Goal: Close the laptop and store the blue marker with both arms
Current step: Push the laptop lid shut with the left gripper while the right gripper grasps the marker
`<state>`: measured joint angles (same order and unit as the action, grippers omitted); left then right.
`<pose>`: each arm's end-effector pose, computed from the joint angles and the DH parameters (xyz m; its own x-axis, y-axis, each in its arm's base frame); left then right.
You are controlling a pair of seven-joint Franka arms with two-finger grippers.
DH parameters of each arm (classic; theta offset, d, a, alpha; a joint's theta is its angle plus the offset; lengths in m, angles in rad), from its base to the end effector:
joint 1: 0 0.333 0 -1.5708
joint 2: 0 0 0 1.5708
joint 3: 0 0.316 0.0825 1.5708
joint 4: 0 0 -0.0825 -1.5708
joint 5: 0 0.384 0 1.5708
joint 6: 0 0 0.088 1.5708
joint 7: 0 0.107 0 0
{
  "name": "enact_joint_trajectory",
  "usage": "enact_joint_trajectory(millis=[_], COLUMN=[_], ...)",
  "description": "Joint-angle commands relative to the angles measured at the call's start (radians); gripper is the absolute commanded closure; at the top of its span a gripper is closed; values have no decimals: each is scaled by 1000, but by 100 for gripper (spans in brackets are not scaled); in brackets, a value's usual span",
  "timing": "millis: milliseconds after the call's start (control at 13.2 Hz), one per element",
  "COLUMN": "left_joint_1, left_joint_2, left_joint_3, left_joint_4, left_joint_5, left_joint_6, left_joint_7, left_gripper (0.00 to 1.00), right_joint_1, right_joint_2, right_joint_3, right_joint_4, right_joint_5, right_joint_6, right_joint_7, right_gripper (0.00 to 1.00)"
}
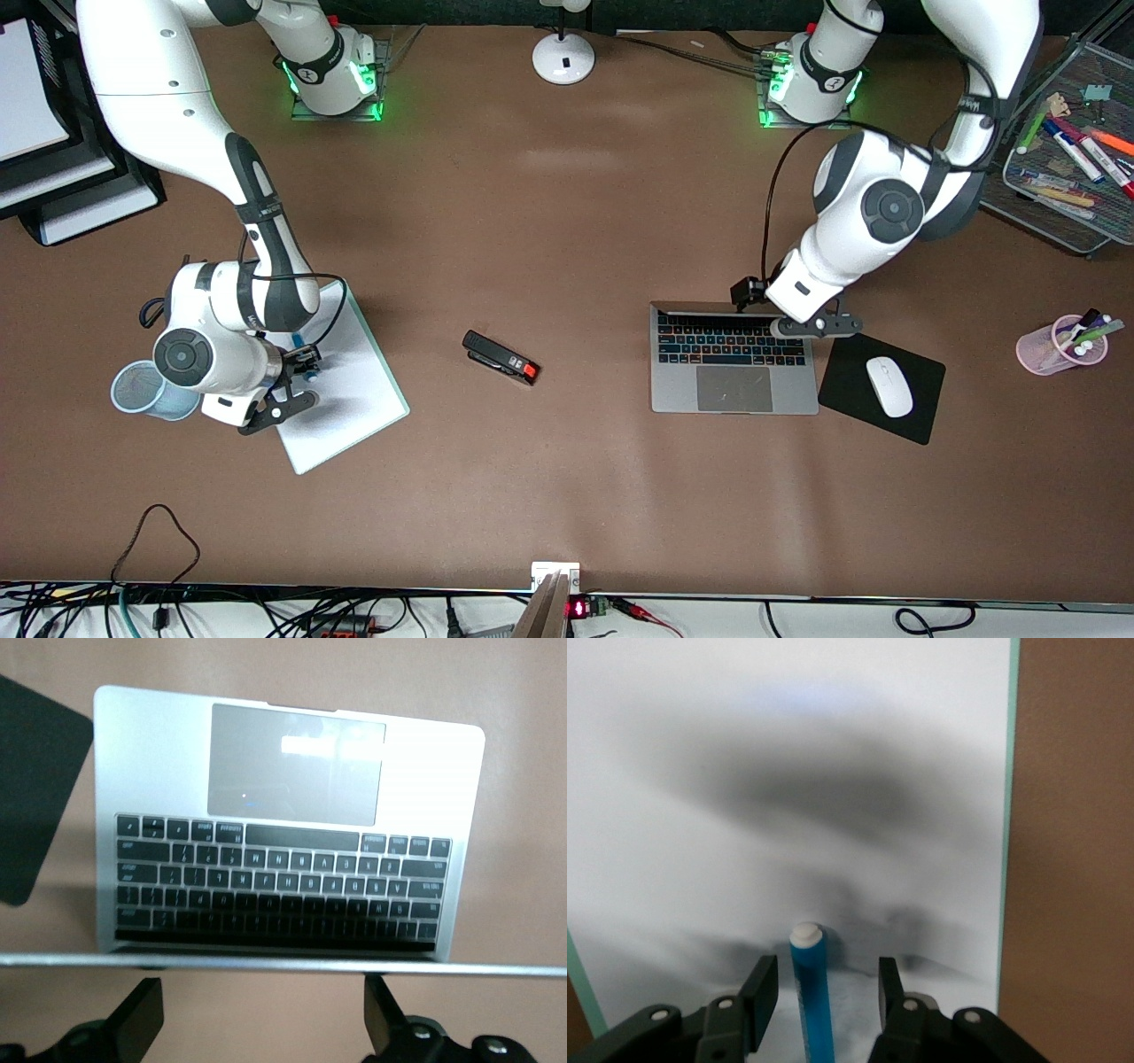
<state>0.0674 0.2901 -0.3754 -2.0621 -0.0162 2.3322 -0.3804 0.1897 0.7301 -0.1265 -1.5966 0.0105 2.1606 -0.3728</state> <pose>0.5606 -0.1731 0.3030 0.9944 0.0952 -0.0452 0.0996 -0.9892 0.1074 0.6759 0.0531 0.1931 0.8847 0.4311 -0.1772 0.4401 -0.8978 0.0128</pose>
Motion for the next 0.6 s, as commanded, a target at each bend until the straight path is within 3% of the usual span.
enact_joint_trajectory(millis=[0,529], left_joint_1=[6,3], left_joint_2=[67,207], left_joint_3=[1,9], left_joint_4=[36,59], left_joint_5=[-13,-13], left_joint_6=[65,216], left_joint_7=[14,14], left_gripper=[0,0], right_joint_1=[2,1], right_joint_2=[2,14], right_joint_3=[2,4], right_joint_4=[0,1], right_joint_5=[16,16], right_joint_6=[4,12], right_joint_7=[-14,-14], right_gripper=[47,53])
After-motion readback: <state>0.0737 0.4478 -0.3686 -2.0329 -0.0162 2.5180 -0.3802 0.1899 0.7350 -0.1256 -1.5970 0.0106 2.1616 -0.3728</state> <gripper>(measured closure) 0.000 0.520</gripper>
